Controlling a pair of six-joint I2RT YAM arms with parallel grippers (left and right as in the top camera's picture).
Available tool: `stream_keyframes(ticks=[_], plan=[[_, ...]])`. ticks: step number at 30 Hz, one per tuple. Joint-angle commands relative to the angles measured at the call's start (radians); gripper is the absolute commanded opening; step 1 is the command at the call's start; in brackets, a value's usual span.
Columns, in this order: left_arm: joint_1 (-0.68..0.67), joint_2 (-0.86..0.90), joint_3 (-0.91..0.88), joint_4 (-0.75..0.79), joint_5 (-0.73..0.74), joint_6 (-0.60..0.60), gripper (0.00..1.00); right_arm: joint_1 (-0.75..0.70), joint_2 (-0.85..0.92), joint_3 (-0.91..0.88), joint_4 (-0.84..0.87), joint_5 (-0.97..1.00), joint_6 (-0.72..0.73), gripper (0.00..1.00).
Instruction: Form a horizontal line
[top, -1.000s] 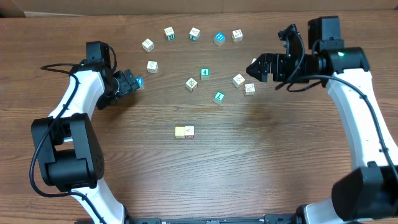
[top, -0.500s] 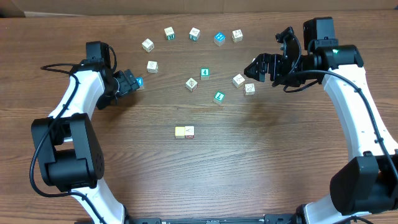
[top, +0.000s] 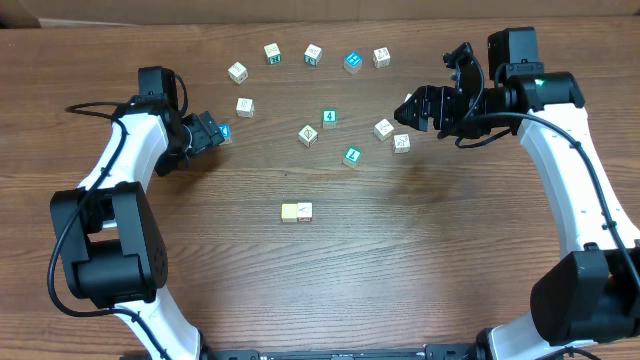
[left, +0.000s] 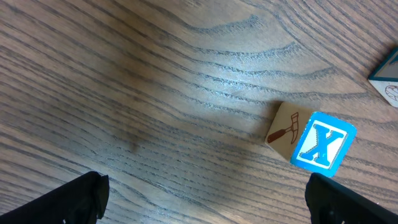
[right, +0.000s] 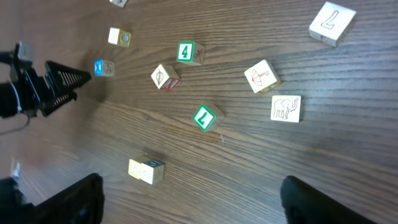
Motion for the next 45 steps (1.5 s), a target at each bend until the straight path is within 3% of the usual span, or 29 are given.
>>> stream_keyframes(ticks=[1, 6, 45], plan=[[-0.007, 0.011, 0.016, 0.003, -0.007, 0.001, 0.99, 0.004, -0.003, 0.018, 0.007, -0.007, 0.003, 0.84], [-0.007, 0.011, 0.016, 0.003, -0.007, 0.001, 1.00, 0.004, -0.003, 0.018, 0.013, -0.006, 0.003, 0.76], [-0.007, 0.011, 0.016, 0.003, -0.007, 0.001, 1.00, 0.009, 0.003, 0.011, 0.014, 0.010, -0.009, 0.77]])
